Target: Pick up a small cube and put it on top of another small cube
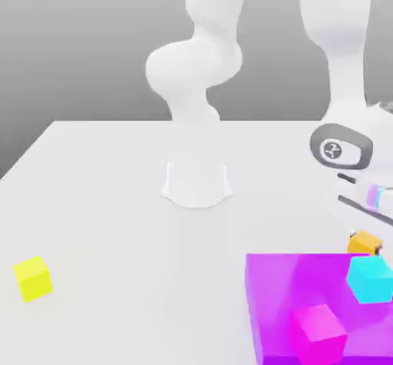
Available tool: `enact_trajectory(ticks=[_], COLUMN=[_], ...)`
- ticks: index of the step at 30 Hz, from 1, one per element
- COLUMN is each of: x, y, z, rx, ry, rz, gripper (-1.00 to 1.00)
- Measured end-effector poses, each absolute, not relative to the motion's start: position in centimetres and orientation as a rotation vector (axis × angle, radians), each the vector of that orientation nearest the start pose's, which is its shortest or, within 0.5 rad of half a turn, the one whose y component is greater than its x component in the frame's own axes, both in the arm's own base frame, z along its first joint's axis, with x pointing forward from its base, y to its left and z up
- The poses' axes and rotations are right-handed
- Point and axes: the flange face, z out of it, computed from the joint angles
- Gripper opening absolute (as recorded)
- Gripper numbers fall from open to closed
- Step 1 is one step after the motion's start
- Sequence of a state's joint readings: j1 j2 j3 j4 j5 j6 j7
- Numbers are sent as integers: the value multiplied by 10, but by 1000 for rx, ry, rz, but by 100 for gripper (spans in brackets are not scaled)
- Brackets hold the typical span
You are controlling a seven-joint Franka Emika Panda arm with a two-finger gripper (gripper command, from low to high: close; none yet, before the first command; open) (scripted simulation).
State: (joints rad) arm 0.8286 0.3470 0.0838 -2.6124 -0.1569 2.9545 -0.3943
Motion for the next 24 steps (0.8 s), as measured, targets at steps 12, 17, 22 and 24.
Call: enact_trajectory(ticks=[12, 17, 22, 24], x=[317, 406, 411, 411], y=[327, 275, 276, 276], z=[235, 298, 257, 257], rx=[-2542, -2770, -2780, -2780], ry=[-1851, -1481, -1460, -1460], rz=[0, 2, 4, 4], gripper=[-100, -100, 100, 100])
